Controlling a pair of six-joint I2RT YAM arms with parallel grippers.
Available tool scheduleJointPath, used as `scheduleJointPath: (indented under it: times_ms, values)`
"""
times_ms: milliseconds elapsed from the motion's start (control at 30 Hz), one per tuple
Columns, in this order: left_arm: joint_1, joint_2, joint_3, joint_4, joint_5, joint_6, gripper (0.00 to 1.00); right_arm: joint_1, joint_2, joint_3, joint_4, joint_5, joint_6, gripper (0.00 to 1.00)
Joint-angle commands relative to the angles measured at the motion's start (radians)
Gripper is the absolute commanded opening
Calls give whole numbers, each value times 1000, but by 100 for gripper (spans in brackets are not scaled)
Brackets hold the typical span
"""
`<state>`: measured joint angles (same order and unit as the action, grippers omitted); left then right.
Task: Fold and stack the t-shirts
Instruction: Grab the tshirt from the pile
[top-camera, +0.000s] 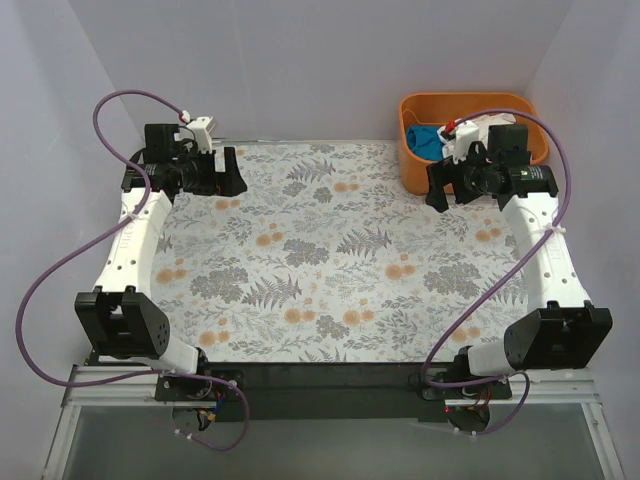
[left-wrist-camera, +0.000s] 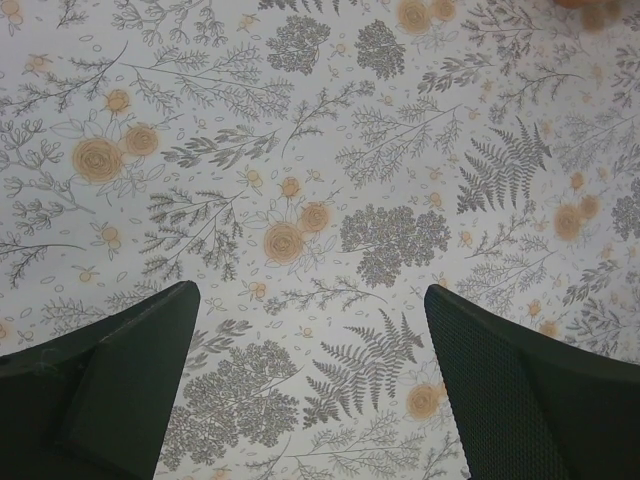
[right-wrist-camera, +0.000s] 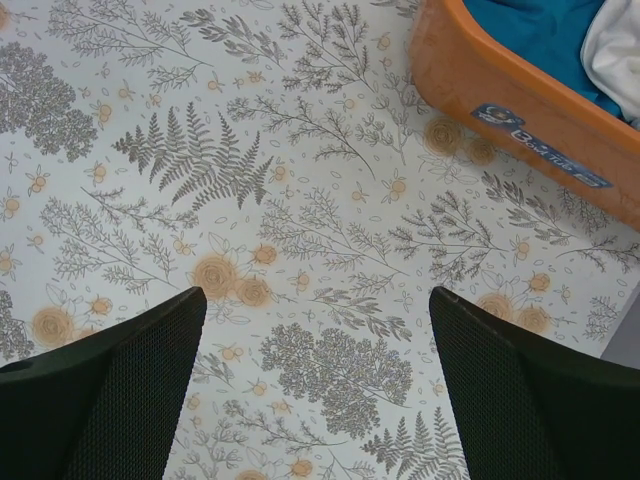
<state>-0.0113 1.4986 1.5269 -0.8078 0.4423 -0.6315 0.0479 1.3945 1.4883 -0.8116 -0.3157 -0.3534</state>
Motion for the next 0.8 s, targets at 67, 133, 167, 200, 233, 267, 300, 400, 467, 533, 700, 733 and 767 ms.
scheduleJointPath:
  times_ms: [67, 133, 167, 200, 233, 267, 300, 400, 467, 533, 700, 733, 767]
  values:
    - [-12, 3, 54, 29, -14, -10, 96, -31, 64, 166, 20, 0, 4, 99]
    - [-12, 46, 105, 25, -4, -28, 96, -72, 124, 239, 26, 10, 10, 99]
    - [-12, 70, 128, 16, 40, -13, 96, -91, 180, 324, 28, 33, 17, 98]
    - [-12, 83, 137, 19, 76, 7, 96, -109, 239, 408, 23, 46, 36, 98]
    - [-12, 89, 145, 36, 90, 7, 96, -127, 289, 490, 29, 65, 40, 98]
    - [-12, 92, 145, 53, 105, 9, 96, -149, 343, 569, 41, 98, 48, 98]
    - [-12, 97, 150, 61, 110, 7, 96, -164, 374, 645, 60, 118, 63, 98]
    - [-12, 121, 154, 87, 125, 10, 96, -195, 549, 801, 130, 233, 79, 98]
    - [-12, 155, 174, 78, 119, 13, 96, -203, 607, 800, 216, 300, 83, 98]
    - [-12, 185, 199, 52, 110, 9, 96, -215, 650, 768, 322, 360, 93, 98]
    - [-12, 236, 222, 19, 81, 23, 96, -226, 780, 771, 471, 406, 94, 98]
    - [-12, 244, 225, 15, 81, 29, 96, -226, 799, 771, 520, 414, 93, 98]
    - [-12, 256, 230, 10, 78, 29, 96, -229, 817, 779, 537, 417, 85, 98]
